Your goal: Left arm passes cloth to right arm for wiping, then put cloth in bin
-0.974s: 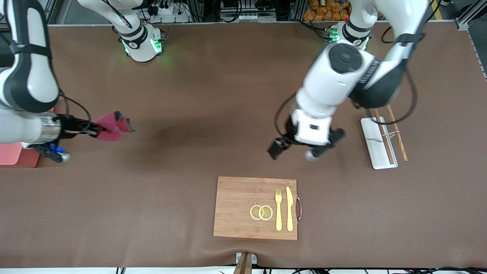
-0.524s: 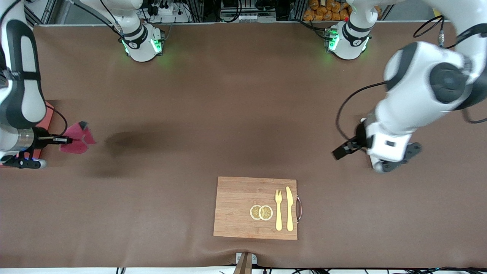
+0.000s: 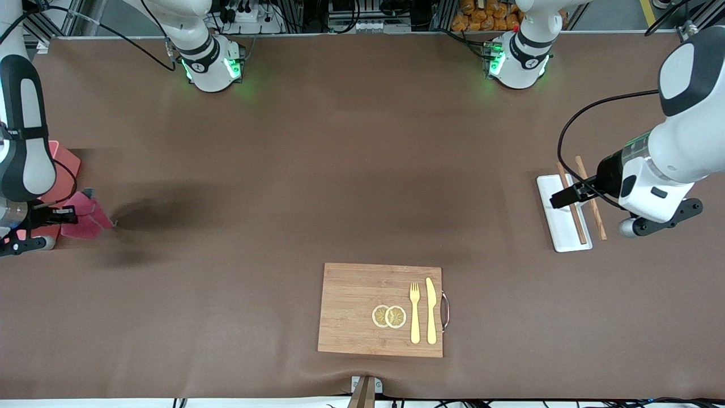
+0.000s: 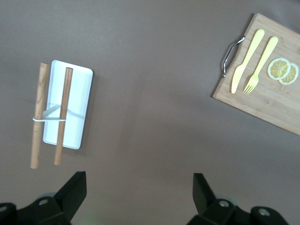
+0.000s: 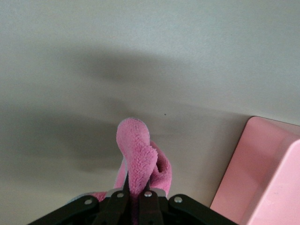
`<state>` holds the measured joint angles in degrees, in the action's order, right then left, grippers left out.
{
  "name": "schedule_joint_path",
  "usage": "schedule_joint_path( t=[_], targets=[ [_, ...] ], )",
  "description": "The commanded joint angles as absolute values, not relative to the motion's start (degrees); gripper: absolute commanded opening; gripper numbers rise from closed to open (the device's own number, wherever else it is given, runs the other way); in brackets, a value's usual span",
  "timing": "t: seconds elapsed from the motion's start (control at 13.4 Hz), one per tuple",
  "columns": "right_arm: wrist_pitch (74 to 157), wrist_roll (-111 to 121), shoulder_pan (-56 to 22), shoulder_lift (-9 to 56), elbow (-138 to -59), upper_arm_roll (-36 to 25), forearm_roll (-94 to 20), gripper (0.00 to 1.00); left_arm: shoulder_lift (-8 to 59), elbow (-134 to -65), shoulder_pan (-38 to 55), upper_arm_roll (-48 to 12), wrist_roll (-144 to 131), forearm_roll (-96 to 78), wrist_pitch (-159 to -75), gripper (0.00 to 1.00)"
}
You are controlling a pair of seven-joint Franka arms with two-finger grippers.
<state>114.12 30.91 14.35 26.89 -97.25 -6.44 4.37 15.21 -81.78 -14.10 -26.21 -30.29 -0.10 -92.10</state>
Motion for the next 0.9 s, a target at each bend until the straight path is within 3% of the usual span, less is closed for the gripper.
schedule_joint_path(
  t=[0.0,0.22,0.6,0.82],
  targets=[
    [111.2,22.3,10.4,26.6,-99.0,-5.5,5.5,0.0,11.7,-84.5,-16.2,-25.6,-24.0,-1.0,-91.2,1.0],
    [110.6,15.9,4.3,26.5,-100.8,-5.2,2.3,0.0,9.3,-84.5,-8.3,-16.7,-17.1,-0.3,-87.8,1.0],
    [107.3,-11.6,-13.9,24.7,-101.2,-5.2,-10.2,0.0,3.8,-87.4,2.6,-0.9,2.2,-0.3,-86.5,1.0],
    [108.1,-21.9,-21.9,24.4,-100.9,-5.3,-16.4,0.0,2.8,-87.4,7.6,3.5,4.7,-0.1,-85.4,1.0]
  ],
)
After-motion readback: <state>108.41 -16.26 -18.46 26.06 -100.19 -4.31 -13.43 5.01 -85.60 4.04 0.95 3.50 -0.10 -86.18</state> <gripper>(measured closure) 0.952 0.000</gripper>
